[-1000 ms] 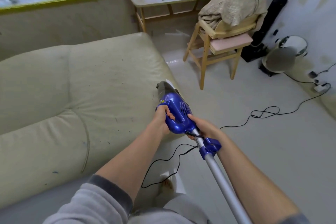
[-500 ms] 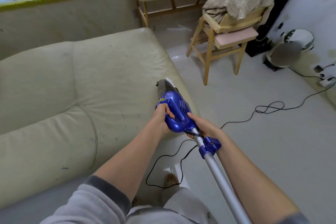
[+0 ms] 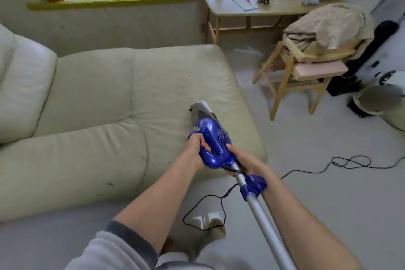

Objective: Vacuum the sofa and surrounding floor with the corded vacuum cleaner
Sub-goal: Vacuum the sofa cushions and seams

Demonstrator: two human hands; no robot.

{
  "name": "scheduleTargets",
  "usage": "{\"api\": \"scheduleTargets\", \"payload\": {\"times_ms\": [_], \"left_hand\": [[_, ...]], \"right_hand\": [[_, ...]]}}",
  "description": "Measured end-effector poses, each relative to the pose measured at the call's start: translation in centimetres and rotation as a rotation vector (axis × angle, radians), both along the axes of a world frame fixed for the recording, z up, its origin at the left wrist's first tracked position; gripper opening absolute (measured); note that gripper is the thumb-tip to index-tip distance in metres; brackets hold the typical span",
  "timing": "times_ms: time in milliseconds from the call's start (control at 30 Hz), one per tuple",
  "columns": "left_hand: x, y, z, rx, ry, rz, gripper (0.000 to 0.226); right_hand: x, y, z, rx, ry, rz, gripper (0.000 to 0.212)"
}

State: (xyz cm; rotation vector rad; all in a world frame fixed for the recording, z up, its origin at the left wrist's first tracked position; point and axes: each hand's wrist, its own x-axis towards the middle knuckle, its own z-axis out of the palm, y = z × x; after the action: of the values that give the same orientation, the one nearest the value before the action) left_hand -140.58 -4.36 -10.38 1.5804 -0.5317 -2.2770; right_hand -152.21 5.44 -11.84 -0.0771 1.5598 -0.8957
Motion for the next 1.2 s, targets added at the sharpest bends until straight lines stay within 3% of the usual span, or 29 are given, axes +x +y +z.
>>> {"api": "scheduleTargets", "payload": {"times_ms": [1200], "left_hand": [[20.5, -3.8, -0.2, 0.029, 0.050, 0.511, 0.022]], "right_hand": [[17.8, -10.2, -0.6, 0.009, -0.018, 0.377, 0.031]]}}
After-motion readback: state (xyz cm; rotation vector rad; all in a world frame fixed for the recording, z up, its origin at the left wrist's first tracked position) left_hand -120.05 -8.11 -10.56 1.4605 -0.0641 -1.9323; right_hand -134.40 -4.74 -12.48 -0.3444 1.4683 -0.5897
